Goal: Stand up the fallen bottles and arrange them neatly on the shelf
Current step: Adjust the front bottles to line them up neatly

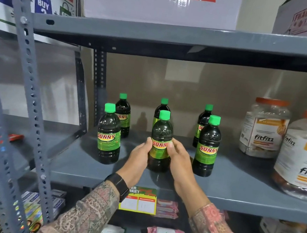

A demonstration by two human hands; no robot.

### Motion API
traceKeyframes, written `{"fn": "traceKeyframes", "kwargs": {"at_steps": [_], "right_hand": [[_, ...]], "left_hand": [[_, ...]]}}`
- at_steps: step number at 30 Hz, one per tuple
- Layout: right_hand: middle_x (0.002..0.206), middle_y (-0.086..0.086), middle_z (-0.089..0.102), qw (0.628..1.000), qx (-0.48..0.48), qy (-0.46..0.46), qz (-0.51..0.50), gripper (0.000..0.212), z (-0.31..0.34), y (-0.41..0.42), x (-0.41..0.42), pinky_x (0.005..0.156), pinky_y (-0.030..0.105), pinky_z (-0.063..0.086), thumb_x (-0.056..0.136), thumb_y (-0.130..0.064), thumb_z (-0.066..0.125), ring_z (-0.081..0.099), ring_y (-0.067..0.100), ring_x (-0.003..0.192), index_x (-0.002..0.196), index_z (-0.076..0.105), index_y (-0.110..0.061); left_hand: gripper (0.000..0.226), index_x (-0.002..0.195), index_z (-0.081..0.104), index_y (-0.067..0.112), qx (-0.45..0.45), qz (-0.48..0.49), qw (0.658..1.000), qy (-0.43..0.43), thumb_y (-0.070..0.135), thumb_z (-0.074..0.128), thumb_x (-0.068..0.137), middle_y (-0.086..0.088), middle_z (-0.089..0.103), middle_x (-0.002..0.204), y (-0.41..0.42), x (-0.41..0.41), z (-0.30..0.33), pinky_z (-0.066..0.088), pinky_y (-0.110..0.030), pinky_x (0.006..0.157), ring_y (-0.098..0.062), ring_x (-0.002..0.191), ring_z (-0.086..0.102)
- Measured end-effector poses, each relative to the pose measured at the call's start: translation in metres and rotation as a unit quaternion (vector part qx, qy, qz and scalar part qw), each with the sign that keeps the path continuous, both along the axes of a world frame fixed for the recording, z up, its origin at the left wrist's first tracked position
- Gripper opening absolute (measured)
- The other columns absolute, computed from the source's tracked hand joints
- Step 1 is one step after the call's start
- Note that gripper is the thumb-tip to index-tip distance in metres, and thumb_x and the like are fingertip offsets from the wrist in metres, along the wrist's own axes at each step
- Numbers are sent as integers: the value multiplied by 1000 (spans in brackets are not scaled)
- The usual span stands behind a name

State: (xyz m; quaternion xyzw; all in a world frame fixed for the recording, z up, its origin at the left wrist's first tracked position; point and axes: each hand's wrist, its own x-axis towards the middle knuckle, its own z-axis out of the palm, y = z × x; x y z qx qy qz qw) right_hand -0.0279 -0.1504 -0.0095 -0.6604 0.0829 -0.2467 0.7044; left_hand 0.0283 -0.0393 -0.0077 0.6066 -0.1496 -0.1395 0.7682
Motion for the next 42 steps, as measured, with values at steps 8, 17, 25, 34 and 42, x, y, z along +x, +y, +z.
{"fn": "traceKeyframes", "kwargs": {"at_steps": [8, 17, 25, 34, 42], "right_hand": [[127, -8, 71, 1000, 0, -3, 2, 31, -4, -4, 2, 91, 23, 51, 109, -25, 50, 66, 7, 117, 138, 61, -28], [125, -9, 73, 1000, -3, -9, 9, 29, -6, 0, 9, 103, 32, 51, 109, -23, 49, 66, 10, 120, 133, 64, -31], [121, -26, 64, 997, -70, -41, 5, 34, -9, -13, -36, 96, 15, 49, 107, -26, 56, 60, -15, 112, 140, 58, -32], [138, -10, 58, 978, -40, -86, -188, 40, -14, -84, -77, 106, 28, 43, 105, -32, 57, 56, 1, 126, 145, 53, -34], [119, -7, 68, 997, 0, -11, -71, 26, -3, -110, -48, 80, 19, 49, 110, -26, 47, 66, 3, 106, 134, 54, -33]], "left_hand": [[30, 109, 70, 25, -12, 14, 1000, -14, 35, 42, 107, -6, 76, 118, 0, -1, -1, 50, -42, 107, -22, 116, 69], [27, 112, 67, 27, -8, 11, 1000, -15, 33, 41, 108, -7, 72, 125, -3, -3, 0, 46, -44, 112, -22, 123, 65], [34, 135, 61, 27, -14, 208, 970, -124, 30, 53, 103, 18, 64, 128, 9, -26, -12, 43, -21, 102, 4, 118, 59], [37, 140, 58, 30, 61, 26, 975, -213, 32, 54, 103, 19, 59, 140, -60, -87, -1, 42, -20, 107, 8, 122, 56], [28, 113, 65, 33, 51, -57, 995, -63, 44, 39, 106, 4, 72, 124, -135, -41, 0, 45, -42, 113, -15, 120, 66]]}}
